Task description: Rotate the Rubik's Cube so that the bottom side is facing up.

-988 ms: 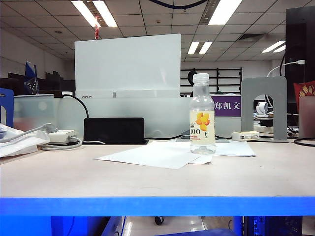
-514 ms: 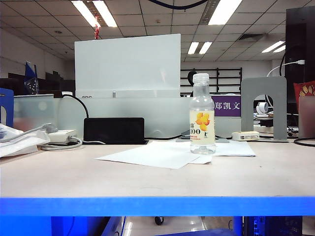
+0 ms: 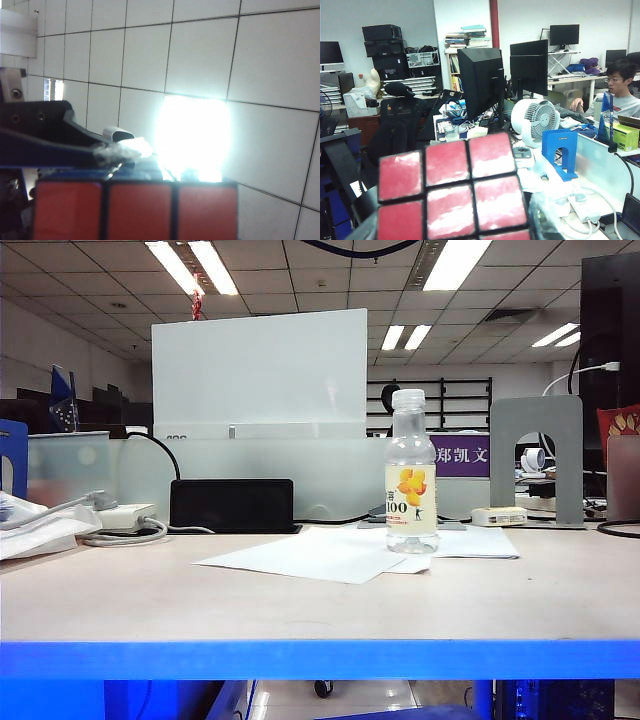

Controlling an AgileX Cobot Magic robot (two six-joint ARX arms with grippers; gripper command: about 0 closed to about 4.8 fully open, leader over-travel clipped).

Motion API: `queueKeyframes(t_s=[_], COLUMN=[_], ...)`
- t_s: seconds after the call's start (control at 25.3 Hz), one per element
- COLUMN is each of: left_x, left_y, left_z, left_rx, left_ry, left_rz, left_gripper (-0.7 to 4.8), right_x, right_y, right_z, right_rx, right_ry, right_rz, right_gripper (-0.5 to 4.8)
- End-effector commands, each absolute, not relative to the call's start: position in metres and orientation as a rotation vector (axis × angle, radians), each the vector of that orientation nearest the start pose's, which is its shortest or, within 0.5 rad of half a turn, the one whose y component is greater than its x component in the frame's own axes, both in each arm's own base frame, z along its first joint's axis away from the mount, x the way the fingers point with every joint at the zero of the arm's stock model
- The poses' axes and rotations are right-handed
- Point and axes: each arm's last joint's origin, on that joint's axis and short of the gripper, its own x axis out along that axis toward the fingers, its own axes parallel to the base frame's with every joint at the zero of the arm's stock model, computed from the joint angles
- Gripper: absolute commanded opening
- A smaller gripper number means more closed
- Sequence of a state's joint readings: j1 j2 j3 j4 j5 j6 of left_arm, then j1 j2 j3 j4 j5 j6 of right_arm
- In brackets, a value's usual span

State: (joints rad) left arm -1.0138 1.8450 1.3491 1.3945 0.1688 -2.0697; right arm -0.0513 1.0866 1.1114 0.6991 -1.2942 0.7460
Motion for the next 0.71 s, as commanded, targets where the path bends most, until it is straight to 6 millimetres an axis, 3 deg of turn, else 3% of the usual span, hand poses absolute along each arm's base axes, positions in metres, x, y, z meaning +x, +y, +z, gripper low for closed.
queueKeyframes(t_s=[0.04, 0.16, 0.28, 0.32, 0.4, 0.43, 0.71], left_x=[0.2034, 0.2031, 0.2026, 0.2026, 0.2024, 0.2023, 0.2023], left_y=[-0.3363, -0.3363, -0.3365, -0.3365, -0.3365, -0.3366, -0.3366], left_z=[0.3737, 0.3738, 0.3736, 0.3737, 0.3737, 0.3737, 0.3737], left_rx=[-1.994, -1.988, -1.966, -1.966, -1.961, -1.956, -1.951], left_ry=[0.639, 0.644, 0.661, 0.659, 0.663, 0.667, 0.67], left_rz=[-1.691, -1.697, -1.713, -1.714, -1.718, -1.721, -1.724], left_gripper=[2.14, 2.14, 2.2, 2.63, 4.31, 4.47, 4.47], right_x=[0.1982, 0.1983, 0.1985, 0.1985, 0.1985, 0.1985, 0.1983], right_y=[0.0184, 0.0184, 0.0183, 0.0183, 0.0183, 0.0183, 0.0184], right_z=[0.4534, 0.4533, 0.4533, 0.4533, 0.4533, 0.4533, 0.4534], right_rx=[0.178, 0.17, 0.168, 0.168, 0.168, 0.168, 0.168], right_ry=[-0.1, -0.107, -0.108, -0.108, -0.108, -0.108, -0.109], right_rz=[1.318, 1.317, 1.317, 1.317, 1.317, 1.317, 1.317], right_gripper=[0.72, 0.05, -0.01, -0.01, -0.01, -0.01, -0.01])
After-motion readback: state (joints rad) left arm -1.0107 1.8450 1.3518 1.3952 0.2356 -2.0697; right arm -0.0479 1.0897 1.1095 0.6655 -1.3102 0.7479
